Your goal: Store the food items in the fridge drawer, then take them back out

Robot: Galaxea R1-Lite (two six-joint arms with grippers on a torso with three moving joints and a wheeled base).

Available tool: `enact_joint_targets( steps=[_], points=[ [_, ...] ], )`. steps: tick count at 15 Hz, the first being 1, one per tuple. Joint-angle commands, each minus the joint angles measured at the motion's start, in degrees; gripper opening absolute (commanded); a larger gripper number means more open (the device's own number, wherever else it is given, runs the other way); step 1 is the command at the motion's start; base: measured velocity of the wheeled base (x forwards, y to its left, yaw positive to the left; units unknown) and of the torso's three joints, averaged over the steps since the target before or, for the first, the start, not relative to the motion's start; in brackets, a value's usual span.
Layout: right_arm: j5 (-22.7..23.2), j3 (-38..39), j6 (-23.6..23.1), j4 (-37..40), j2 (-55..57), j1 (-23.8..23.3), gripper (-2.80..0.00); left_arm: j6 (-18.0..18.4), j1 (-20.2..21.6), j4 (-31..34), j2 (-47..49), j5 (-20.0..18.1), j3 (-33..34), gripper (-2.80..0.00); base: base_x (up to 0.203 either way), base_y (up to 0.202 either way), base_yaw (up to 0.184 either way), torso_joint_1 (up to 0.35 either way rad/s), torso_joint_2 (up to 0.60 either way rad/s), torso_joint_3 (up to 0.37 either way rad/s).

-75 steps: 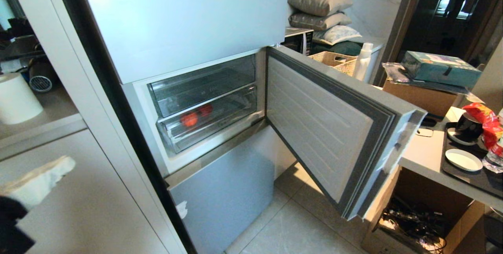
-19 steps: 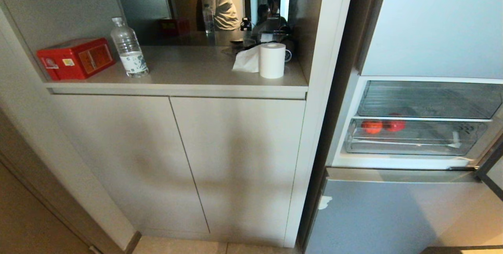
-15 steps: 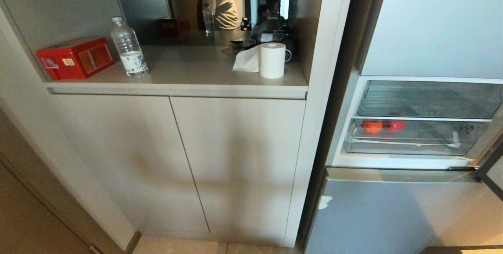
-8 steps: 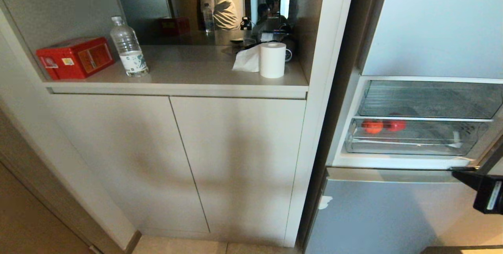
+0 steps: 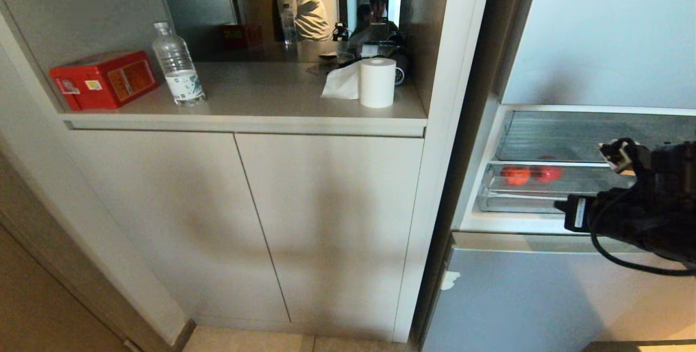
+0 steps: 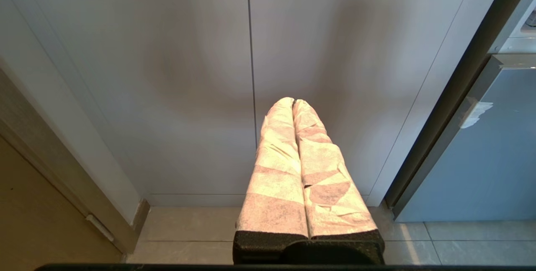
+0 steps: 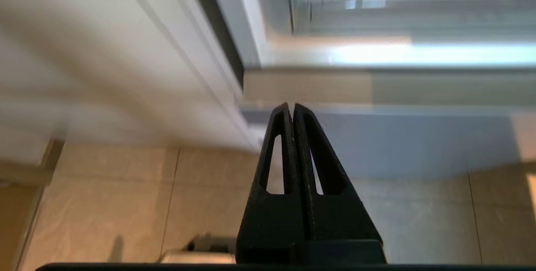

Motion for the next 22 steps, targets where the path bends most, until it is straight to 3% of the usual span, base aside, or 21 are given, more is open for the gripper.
enact_joint_targets(
  steps=[1, 4, 9, 12, 17, 22],
  points=[
    [-0.8, -4.2, 0.0, -1.5, 9.2, 0.2, 0.0, 0.0, 0.0, 0.0, 0.1, 0.0, 0.1, -2.8, 0.0, 0.0, 0.0, 0.0, 0.0, 0.0],
    [-1.7, -4.9, 0.3, -5.5, 15.1, 0.2, 0.0, 0.0, 0.0, 0.0, 0.1, 0.0, 0.1, -2.8, 0.0, 0.0, 0.0, 0.0, 0.0, 0.0],
    [-4.7, -2.1, 0.7, -28.8, 27.4, 0.2, 0.0, 0.0, 0.0, 0.0, 0.1, 0.0, 0.1, -2.8, 0.0, 0.0, 0.0, 0.0, 0.0, 0.0],
    [-5.7, -4.0, 0.8, -36.8, 33.9, 0.3, 0.0, 0.0, 0.0, 0.0, 0.1, 0.0, 0.1, -2.8, 0.0, 0.0, 0.0, 0.0, 0.0, 0.0],
    [-5.7, -9.9, 2.7, -42.2, 38.4, 0.3, 0.0, 0.0, 0.0, 0.0, 0.1, 0.0, 0.1, -2.8, 0.0, 0.0, 0.0, 0.0, 0.0, 0.0],
    [-6.6, -15.7, 2.9, -42.1, 42.5, 0.3, 0.0, 0.0, 0.0, 0.0, 0.1, 0.0, 0.1, -2.8, 0.0, 0.0, 0.0, 0.0, 0.0, 0.0]
  ],
)
